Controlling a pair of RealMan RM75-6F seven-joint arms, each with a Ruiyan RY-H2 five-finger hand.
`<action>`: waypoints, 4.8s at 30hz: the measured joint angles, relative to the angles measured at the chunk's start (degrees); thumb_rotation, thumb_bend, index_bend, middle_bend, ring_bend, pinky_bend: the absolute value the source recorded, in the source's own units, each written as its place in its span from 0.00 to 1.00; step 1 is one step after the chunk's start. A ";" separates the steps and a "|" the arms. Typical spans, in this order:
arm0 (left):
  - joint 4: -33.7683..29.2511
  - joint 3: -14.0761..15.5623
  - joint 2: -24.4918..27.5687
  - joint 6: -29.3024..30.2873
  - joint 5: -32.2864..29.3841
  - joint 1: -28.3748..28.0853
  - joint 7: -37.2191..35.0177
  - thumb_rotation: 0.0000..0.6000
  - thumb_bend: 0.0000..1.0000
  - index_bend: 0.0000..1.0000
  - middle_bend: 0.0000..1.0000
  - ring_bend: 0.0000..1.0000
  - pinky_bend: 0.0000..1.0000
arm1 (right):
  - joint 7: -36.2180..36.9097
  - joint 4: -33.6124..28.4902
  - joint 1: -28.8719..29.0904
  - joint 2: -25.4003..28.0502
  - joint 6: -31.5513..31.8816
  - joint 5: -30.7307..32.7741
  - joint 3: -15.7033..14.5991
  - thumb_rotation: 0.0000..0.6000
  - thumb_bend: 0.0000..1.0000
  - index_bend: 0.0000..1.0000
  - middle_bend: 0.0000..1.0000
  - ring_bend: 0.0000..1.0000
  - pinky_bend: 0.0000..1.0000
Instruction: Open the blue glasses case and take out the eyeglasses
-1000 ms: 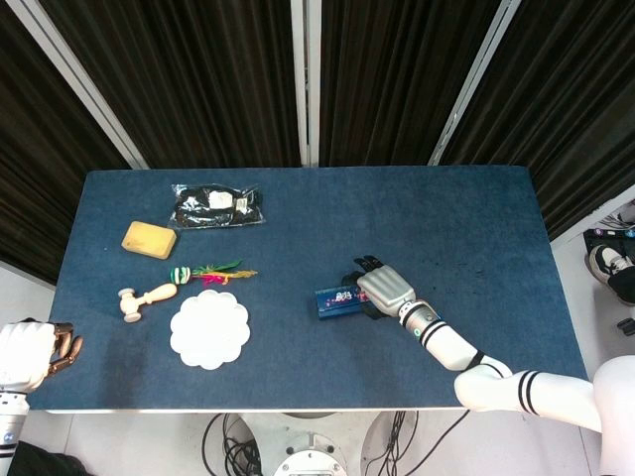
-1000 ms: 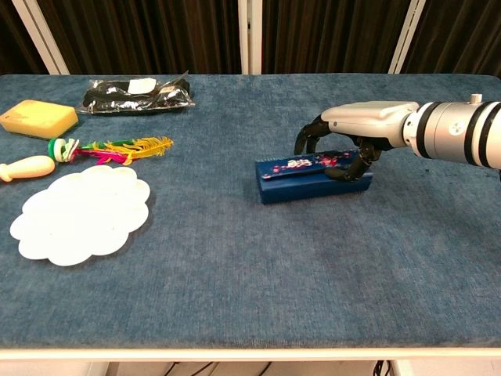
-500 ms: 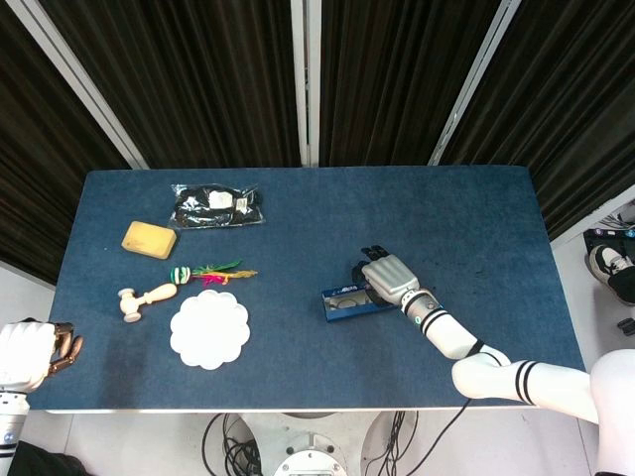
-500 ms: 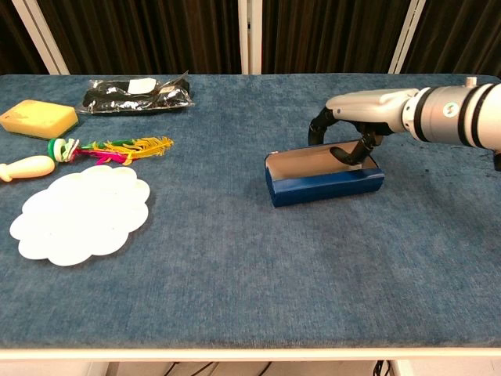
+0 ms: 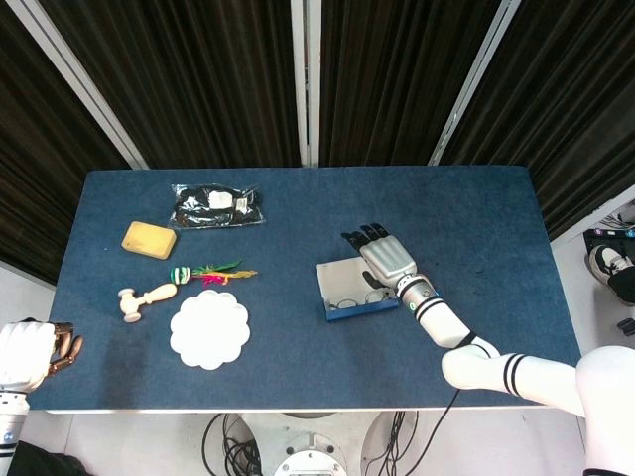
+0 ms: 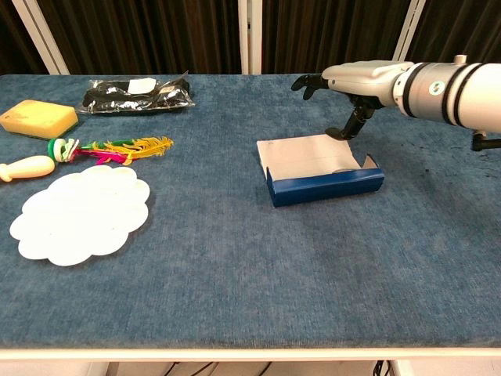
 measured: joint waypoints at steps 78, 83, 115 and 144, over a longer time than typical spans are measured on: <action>-0.20 0.02 0.01 0.04 -0.08 0.06 0.16 1.00 0.39 0.84 0.98 0.84 0.66 | 5.27 14.89 -2.57 -3.36 -6.00 -2.31 1.24 1.00 0.00 0.00 0.08 0.00 0.00; -0.13 0.01 0.01 0.04 -0.05 0.04 0.08 1.00 0.39 0.84 0.98 0.84 0.66 | 5.71 15.23 -2.30 -4.22 -6.26 -3.72 1.05 1.00 0.00 0.00 0.08 0.00 0.00; 0.14 0.16 0.16 -0.01 0.27 0.00 -0.50 1.00 0.39 0.84 0.98 0.84 0.66 | -1.51 11.83 6.23 -13.23 -4.31 -2.30 6.17 1.00 0.00 0.00 0.08 0.00 0.00; 0.07 0.16 0.20 -0.11 0.23 -0.06 -0.49 1.00 0.39 0.84 0.98 0.83 0.66 | -6.60 13.70 8.83 -8.61 -8.83 4.12 1.64 1.00 0.26 0.29 0.16 0.00 0.00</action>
